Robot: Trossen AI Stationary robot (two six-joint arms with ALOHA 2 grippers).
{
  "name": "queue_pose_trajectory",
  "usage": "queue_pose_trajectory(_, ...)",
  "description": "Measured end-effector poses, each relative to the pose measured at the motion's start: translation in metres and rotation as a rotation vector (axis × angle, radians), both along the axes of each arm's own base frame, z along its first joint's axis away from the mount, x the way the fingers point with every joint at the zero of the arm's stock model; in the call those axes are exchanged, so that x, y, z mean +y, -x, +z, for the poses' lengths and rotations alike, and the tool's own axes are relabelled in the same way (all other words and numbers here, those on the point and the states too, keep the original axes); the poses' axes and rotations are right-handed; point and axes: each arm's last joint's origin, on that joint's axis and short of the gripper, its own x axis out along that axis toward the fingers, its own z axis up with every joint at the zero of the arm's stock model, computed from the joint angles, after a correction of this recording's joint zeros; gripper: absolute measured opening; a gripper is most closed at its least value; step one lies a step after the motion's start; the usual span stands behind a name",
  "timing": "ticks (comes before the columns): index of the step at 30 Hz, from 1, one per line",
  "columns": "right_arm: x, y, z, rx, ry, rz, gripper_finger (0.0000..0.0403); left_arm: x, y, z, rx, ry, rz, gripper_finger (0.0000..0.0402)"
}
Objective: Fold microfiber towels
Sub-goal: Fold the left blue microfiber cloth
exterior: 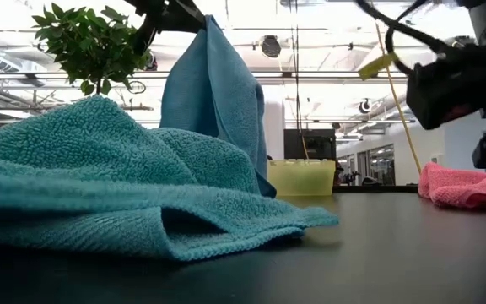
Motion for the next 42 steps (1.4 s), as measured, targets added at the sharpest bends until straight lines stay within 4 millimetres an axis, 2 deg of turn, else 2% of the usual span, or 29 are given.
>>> queue_pose_trajectory(4,-0.012,0.02,-0.005,0.215,0.125,0.022,0.0,0.0,0.0,0.0,0.0,0.0,-0.001,0.0)
queue_pose_trajectory(9,-0.033,0.054,0.018,0.416,0.299,0.013,0.0,0.0,0.0,-0.001,0.009,0.0,-0.001,0.0)
queue_pose_trajectory(15,-0.048,0.052,0.058,0.12,0.262,-0.145,0.0,0.0,0.001,-0.003,0.029,0.004,0.004,0.0)
queue_pose_trajectory(17,-0.056,0.049,0.069,0.014,0.302,-0.201,0.0,0.0,0.001,-0.003,0.032,0.007,0.005,0.0)
queue_pose_trajectory(20,-0.072,0.047,0.073,-0.053,0.413,-0.251,0.0,0.0,0.002,-0.004,0.038,0.009,0.007,0.0)
queue_pose_trajectory(23,-0.087,0.039,0.074,-0.106,0.504,-0.277,0.0,0.0,0.002,-0.004,0.038,0.009,0.007,0.0)
queue_pose_trajectory(25,-0.095,0.027,0.072,-0.165,0.488,-0.288,0.0,0.0,0.002,-0.004,0.035,0.011,0.015,0.0)
queue_pose_trajectory(29,-0.102,-0.005,0.08,-0.417,0.406,-0.256,0.0,0.0,0.001,-0.001,-0.001,0.016,0.025,0.0)
queue_pose_trajectory(33,-0.109,-0.03,0.09,-0.647,0.286,-0.215,0.0,0.0,0.004,0.016,-0.106,-0.009,0.002,0.0)
queue_pose_trajectory(36,-0.106,-0.047,0.097,-0.812,0.16,-0.142,0.0,0.003,0.013,0.024,-0.116,-0.056,0.019,0.0)
queue_pose_trajectory(39,-0.099,-0.065,0.087,-0.89,0.079,-0.062,0.0,0.007,0.022,0.028,-0.095,-0.082,0.062,0.0)
queue_pose_trajectory(42,-0.091,-0.081,0.066,-0.908,0.033,-0.013,0.0,0.01,0.028,0.03,-0.081,-0.088,0.085,0.0)
